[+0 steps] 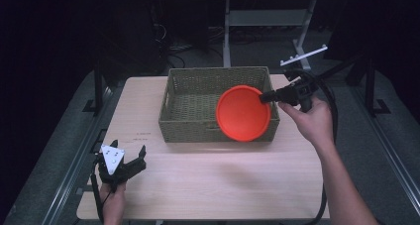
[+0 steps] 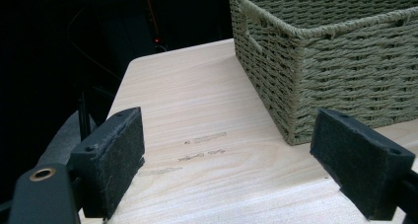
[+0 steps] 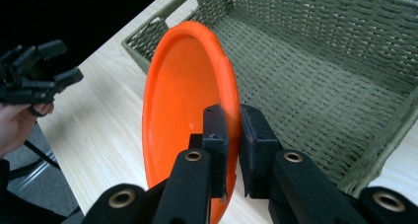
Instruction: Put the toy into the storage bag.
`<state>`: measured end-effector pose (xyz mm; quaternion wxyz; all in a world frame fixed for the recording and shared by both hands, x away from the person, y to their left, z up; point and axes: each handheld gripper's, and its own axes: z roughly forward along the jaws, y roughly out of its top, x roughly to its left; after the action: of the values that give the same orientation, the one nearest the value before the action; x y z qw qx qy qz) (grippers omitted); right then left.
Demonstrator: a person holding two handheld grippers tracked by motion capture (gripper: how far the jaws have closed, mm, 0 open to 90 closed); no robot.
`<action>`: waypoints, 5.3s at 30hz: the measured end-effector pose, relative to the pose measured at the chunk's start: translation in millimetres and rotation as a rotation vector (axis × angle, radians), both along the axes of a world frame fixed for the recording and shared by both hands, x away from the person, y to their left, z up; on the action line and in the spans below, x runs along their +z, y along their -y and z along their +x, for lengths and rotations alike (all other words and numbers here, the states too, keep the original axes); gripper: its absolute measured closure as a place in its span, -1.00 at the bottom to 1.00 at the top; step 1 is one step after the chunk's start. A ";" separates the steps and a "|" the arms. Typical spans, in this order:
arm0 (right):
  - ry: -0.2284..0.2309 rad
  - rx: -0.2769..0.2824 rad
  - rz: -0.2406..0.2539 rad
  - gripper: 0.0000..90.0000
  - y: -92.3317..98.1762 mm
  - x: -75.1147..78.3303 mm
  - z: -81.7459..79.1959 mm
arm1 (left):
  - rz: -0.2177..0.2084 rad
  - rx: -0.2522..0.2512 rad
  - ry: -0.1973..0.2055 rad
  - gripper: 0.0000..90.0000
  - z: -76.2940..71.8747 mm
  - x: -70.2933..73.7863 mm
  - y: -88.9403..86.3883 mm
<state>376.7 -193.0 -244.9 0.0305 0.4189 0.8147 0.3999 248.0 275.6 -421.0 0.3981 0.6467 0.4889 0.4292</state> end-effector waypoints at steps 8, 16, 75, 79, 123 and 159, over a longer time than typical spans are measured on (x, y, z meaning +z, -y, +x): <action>-0.013 -0.013 0.009 0.83 -2.6 7.4 20.8 | -0.005 0.001 0.001 -0.72 -0.1 0.2 -0.5; -0.026 -0.045 0.008 0.83 -3.0 12.1 42.3 | -0.005 -0.009 0.001 -0.72 -0.2 0.0 1.9; -0.175 -0.199 -0.053 0.82 -22.1 -87.4 131.4 | -0.012 -0.010 0.002 -0.72 -1.6 0.3 -0.9; -0.198 -0.197 -0.057 0.82 -24.2 -96.2 131.9 | -0.011 -0.013 0.005 -0.72 -1.9 0.3 -0.2; -0.265 -0.198 -0.265 0.75 -37.4 -119.5 140.6 | -0.006 -0.011 0.004 -0.72 -2.5 0.9 0.5; -0.216 -0.152 -0.140 0.36 -33.6 -96.9 121.5 | 0.001 -0.019 0.008 -0.72 -0.5 1.0 3.1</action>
<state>498.2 -159.5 -341.8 0.0020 0.5168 0.8051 0.2910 247.5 272.5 -420.0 0.4037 0.6499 0.4809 0.4283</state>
